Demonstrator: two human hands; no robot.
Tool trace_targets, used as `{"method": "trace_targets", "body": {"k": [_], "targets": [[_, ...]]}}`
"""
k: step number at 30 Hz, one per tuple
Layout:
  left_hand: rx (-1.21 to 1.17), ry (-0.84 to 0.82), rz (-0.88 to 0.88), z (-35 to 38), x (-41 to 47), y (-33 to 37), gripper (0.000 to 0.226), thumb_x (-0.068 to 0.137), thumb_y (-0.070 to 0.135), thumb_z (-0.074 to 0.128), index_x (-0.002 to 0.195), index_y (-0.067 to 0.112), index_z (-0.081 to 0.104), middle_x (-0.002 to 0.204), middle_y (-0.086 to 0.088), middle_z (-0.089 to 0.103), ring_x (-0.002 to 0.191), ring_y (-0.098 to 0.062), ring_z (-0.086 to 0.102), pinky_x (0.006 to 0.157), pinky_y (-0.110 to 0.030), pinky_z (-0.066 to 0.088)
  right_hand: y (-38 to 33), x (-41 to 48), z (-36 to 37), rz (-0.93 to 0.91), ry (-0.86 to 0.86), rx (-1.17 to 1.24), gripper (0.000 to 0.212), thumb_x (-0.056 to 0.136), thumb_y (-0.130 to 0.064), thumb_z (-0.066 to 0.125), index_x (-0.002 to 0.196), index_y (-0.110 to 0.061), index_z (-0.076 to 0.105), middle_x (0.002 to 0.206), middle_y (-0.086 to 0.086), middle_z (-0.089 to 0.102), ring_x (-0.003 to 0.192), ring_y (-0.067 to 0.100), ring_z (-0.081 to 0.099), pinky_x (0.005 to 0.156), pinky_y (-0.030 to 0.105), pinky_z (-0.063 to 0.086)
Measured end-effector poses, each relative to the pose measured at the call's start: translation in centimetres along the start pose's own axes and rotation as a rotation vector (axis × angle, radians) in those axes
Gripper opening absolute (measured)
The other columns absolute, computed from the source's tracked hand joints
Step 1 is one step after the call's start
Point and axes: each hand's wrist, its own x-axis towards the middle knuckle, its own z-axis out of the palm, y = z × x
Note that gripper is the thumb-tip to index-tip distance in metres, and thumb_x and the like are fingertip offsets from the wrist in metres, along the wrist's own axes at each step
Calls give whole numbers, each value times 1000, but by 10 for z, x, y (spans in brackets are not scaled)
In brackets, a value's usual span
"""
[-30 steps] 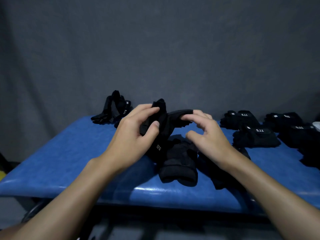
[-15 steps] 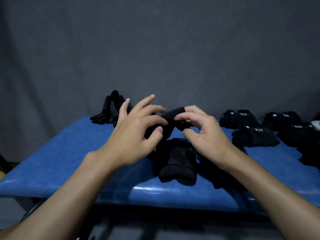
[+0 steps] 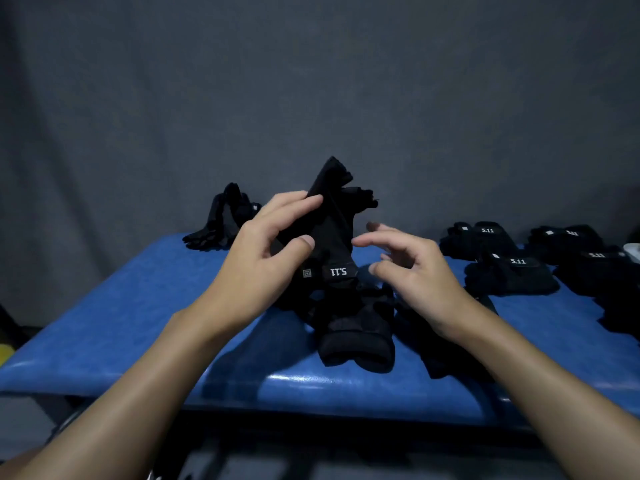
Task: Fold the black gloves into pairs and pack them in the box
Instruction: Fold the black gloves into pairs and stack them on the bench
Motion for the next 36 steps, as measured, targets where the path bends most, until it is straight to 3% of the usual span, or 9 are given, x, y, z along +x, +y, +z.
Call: {"method": "trace_targets", "body": {"k": [2, 9, 13, 19, 24, 27, 29, 32, 36], "targets": [[-67, -27, -22, 2, -1, 1, 49, 85, 14, 52, 133, 18, 60, 138, 11, 52, 128, 5, 46, 100, -10, 34, -2, -1, 0, 20, -5, 44, 46, 83, 10, 60, 99, -31, 73, 116, 3, 70, 113, 21, 61, 95, 28, 48], [-185, -87, -65, 7, -6, 2, 53, 82, 10, 50, 133, 19, 61, 139, 13, 51, 123, 4, 50, 90, -6, 37, 2, -4, 3, 135, -28, 167, 37, 81, 0, 64, 98, -31, 74, 113, -2, 71, 119, 4, 58, 103, 29, 46], [-243, -121, -61, 9, -5, 5, 51, 81, 5, 49, 128, 16, 64, 135, 12, 55, 124, 5, 51, 90, -7, 39, 5, -4, 3, 202, -47, 251, 35, 71, -14, 62, 99, -29, 75, 108, 12, 71, 102, 24, 67, 93, 37, 51], [-260, -110, -75, 10, -4, 1, 49, 78, 3, 48, 121, 16, 68, 130, 12, 60, 123, 3, 53, 91, -8, 40, 6, -1, 1, 229, -11, 346, 27, 73, -7, 61, 94, -20, 72, 84, 10, 60, 77, 13, 60, 74, 26, 47], [-180, -50, -84, 11, -3, -4, 43, 85, 8, 57, 126, 18, 65, 132, 13, 57, 123, 8, 50, 93, -8, 38, 1, -3, -3, 236, 1, 326, 37, 74, -8, 62, 108, -19, 69, 101, 20, 71, 88, 22, 67, 84, 38, 53], [-96, -61, -118, 15, -3, -7, 42, 92, 3, 63, 132, 17, 61, 129, 21, 52, 116, 12, 52, 89, -9, 42, -2, -8, -4, 213, 11, 193, 40, 87, 4, 61, 121, -17, 63, 96, 4, 65, 69, 0, 63, 66, 18, 50], [3, -82, -126, 16, -3, -11, 47, 91, 7, 67, 137, 15, 57, 129, 17, 51, 117, 12, 50, 96, -13, 43, -4, -12, -4, 227, 8, 155, 40, 90, 5, 60, 126, -13, 60, 112, 0, 58, 68, -3, 65, 60, 13, 48], [93, -159, -156, 17, -5, -17, 50, 90, 16, 69, 138, 15, 56, 130, 14, 52, 118, 11, 49, 101, -11, 39, -2, -16, -5, 303, -51, 84, 44, 91, -6, 64, 133, -18, 56, 127, 10, 58, 93, 12, 71, 76, 25, 56], [150, -257, -220, 19, -9, -23, 48, 90, 25, 69, 136, 19, 57, 128, 19, 53, 118, 9, 50, 102, -11, 39, -2, -24, -6, 365, -102, -106, 46, 90, -17, 67, 135, -20, 55, 124, 10, 62, 97, 16, 69, 90, 31, 55]]}}
